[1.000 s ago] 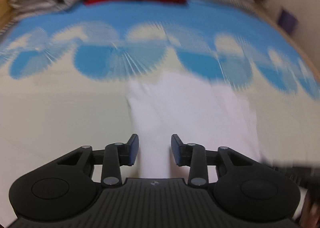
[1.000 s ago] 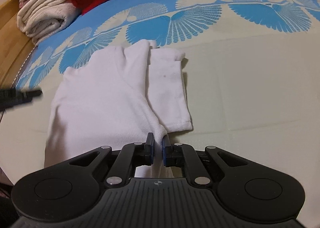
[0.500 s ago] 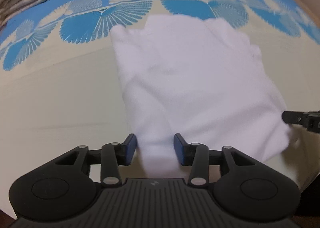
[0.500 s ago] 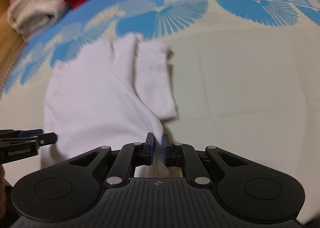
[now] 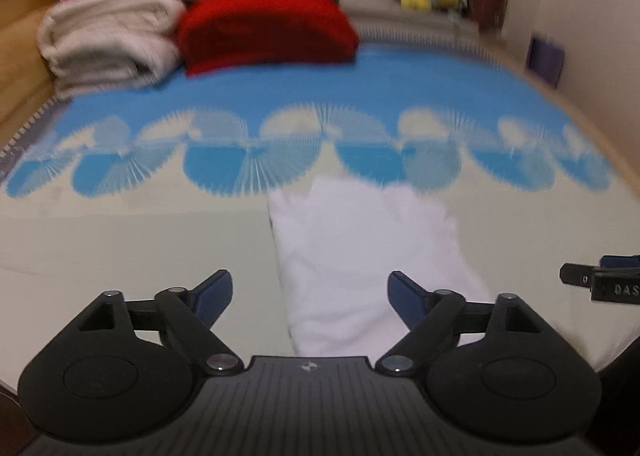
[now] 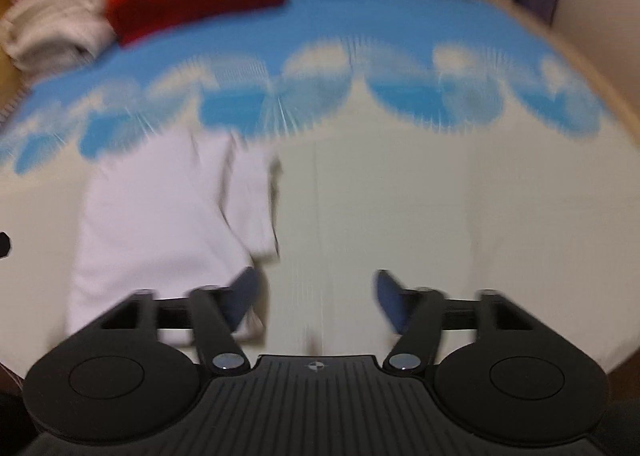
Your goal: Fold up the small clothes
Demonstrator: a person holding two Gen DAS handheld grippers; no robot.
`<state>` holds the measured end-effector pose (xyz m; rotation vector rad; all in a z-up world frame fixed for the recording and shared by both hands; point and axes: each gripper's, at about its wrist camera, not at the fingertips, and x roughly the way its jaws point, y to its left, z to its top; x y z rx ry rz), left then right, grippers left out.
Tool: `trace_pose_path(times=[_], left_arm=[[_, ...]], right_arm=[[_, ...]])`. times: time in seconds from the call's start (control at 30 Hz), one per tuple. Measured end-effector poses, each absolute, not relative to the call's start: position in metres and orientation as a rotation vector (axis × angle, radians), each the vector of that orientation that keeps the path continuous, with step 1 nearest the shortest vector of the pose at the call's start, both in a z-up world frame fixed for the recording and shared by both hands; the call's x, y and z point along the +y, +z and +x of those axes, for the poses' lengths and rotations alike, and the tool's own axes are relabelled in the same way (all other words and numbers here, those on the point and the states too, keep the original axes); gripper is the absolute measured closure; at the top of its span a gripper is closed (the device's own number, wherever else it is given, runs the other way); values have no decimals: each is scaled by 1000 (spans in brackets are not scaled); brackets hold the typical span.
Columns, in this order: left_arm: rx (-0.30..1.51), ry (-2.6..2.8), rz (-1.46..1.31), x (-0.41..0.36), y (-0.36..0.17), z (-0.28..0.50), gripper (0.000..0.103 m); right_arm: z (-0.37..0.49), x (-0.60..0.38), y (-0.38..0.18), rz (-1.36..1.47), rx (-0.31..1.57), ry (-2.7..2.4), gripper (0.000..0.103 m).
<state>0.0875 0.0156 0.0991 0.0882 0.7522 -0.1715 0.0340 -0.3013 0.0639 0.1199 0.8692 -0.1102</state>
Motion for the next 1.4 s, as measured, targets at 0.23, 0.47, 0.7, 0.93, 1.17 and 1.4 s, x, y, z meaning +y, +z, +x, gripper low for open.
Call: trace_pose_path(times=[0.23, 0.47, 0.7, 0.93, 1.17, 1.4], left_arm=[[792, -131, -23, -4, 64, 39, 11], [929, -28, 70, -10, 20, 51, 11], [967, -18, 37, -9, 7, 58, 11], [967, -29, 47, -9, 1, 64, 11], [973, -30, 49, -9, -2, 64, 11], [975, -27, 48, -10, -2, 64, 11]], right_arm=[[-15, -283, 63, 62, 740, -24, 2], [1, -270, 27, 66, 869, -2, 6], [9, -260, 19, 62, 901, 1, 6], [10, -252, 15, 44, 908, 36, 6], [10, -253, 15, 63, 912, 32, 6], [9, -253, 15, 59, 917, 38, 6]])
